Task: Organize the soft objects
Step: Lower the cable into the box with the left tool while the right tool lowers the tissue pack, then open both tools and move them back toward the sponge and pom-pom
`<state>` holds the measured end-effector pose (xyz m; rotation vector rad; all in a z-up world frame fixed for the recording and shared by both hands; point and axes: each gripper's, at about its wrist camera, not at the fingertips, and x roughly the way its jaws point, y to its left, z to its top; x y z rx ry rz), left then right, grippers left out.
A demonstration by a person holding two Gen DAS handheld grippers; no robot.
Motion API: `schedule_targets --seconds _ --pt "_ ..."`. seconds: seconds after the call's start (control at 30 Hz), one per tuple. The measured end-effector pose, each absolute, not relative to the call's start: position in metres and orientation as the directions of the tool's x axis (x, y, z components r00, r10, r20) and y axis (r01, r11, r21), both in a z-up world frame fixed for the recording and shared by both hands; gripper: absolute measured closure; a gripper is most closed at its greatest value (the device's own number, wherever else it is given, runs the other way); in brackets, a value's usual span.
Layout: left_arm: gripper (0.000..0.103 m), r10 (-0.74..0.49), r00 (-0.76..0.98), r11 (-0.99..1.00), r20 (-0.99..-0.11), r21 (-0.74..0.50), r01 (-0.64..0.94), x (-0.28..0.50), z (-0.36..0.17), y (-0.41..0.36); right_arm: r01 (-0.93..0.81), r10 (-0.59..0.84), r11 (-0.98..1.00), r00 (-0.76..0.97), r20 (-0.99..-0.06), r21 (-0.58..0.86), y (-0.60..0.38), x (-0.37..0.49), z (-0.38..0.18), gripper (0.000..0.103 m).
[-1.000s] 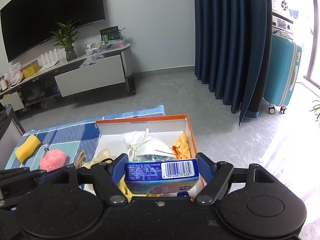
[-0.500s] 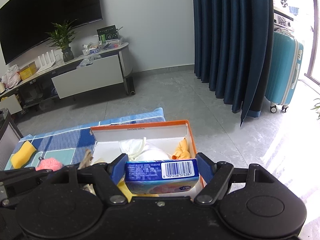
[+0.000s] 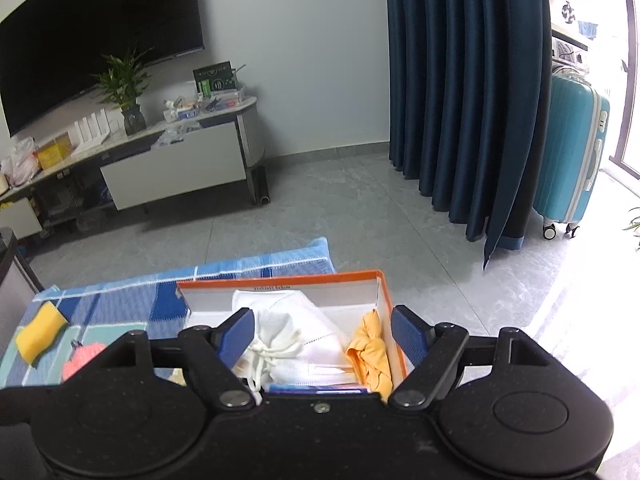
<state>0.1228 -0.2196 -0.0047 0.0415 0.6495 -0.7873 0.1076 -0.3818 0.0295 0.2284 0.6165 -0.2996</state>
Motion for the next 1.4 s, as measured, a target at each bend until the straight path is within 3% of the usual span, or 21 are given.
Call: schedule_targets --seconds 0.07,0.1,0.13,0.27,0.43,0.5,1.4 --pt "0.08 -0.663 0.506 0.698 -0.552 -0.211 0.684 0.121 -0.004 -0.22 0.345 -0.215 0.931 0.78 -0.588 0.118 -0.383 0.106 0.032 0.013" --pt "0.06 -0.671 0.501 0.691 -0.547 -0.217 0.69 0.12 -0.004 -0.22 0.345 -0.215 0.931 0.784 -0.582 0.121 -0.383 0.104 0.033 0.013" --pt "0.048 -0.671 0.508 0.693 -0.539 -0.214 0.688 0.118 -0.003 -0.218 0.349 -0.219 0.929 0.786 -0.578 0.123 -0.384 0.102 0.034 0.013" --pt "0.038 -0.665 0.524 0.704 -0.532 -0.211 0.679 0.115 0.002 -0.215 0.343 -0.218 0.931 0.797 -0.564 0.125 -0.382 0.096 0.04 0.013" --pt "0.014 -0.631 0.582 0.744 -0.513 -0.187 0.642 0.111 0.011 -0.199 0.344 -0.23 0.931 0.81 -0.539 0.12 -0.372 0.088 0.047 0.013" --pt "0.009 -0.611 0.607 0.764 -0.508 -0.175 0.622 0.109 0.014 -0.19 0.339 -0.224 0.932 0.816 -0.533 0.127 -0.369 0.085 0.049 0.013" --pt "0.005 -0.316 0.779 0.947 -0.541 -0.131 0.293 0.134 0.017 -0.043 0.124 -0.033 0.986 0.806 -0.591 0.114 -0.247 0.11 0.031 0.013"
